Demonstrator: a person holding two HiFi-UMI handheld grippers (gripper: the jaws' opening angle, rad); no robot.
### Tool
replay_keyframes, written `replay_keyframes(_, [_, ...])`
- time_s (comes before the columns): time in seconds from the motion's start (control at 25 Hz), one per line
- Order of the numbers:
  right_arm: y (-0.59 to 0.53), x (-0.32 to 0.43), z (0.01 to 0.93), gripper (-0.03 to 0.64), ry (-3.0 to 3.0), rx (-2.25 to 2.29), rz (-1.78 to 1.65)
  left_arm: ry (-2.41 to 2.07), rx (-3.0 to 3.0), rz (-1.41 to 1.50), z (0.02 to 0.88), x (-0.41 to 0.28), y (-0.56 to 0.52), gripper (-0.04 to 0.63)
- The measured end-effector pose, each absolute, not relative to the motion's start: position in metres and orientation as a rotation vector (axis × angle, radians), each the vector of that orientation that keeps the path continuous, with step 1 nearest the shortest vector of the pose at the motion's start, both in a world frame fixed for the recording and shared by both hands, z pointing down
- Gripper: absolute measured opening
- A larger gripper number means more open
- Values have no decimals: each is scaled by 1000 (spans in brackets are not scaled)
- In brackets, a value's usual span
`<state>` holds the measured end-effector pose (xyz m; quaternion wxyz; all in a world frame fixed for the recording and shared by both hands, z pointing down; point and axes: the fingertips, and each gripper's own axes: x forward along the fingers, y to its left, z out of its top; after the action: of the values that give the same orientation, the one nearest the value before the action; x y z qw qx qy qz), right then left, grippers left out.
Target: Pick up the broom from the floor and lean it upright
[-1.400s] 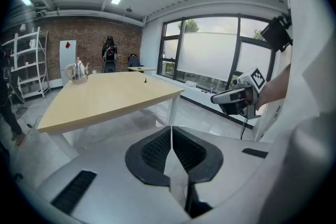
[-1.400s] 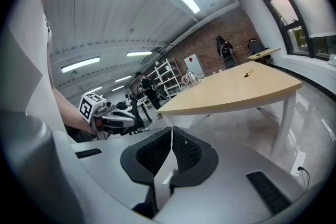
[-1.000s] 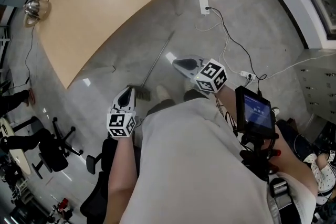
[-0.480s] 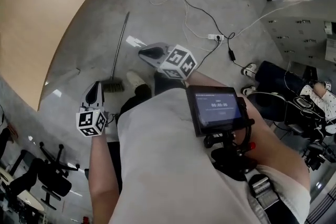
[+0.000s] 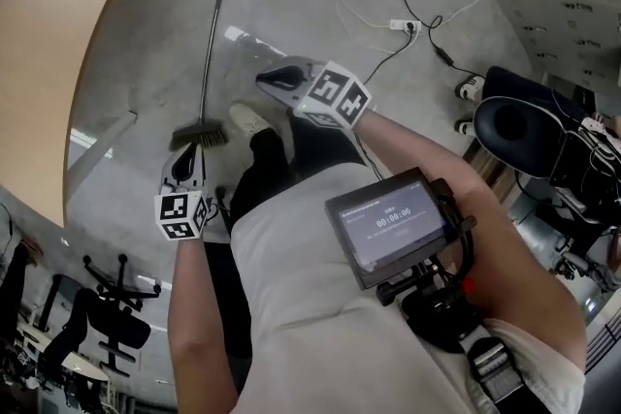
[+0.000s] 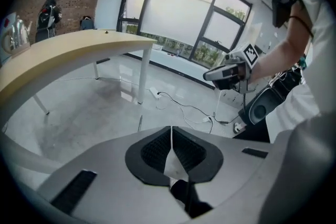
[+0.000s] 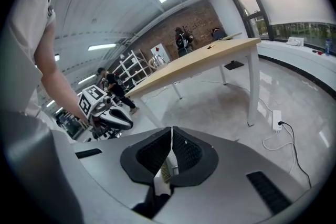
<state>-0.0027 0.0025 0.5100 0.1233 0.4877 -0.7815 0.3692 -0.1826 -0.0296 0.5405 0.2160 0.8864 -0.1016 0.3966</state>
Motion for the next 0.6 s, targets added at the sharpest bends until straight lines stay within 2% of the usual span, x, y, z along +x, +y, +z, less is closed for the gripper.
replay_keyframes(0.32, [21,2,539,20,-2272,1387,1099,-55,2468,1272,578,-171,4,12])
replay_keyframes(0.6, [29,43,610,20,-2233,1422,1195,-115,2389,1345,656,-137,-4,12])
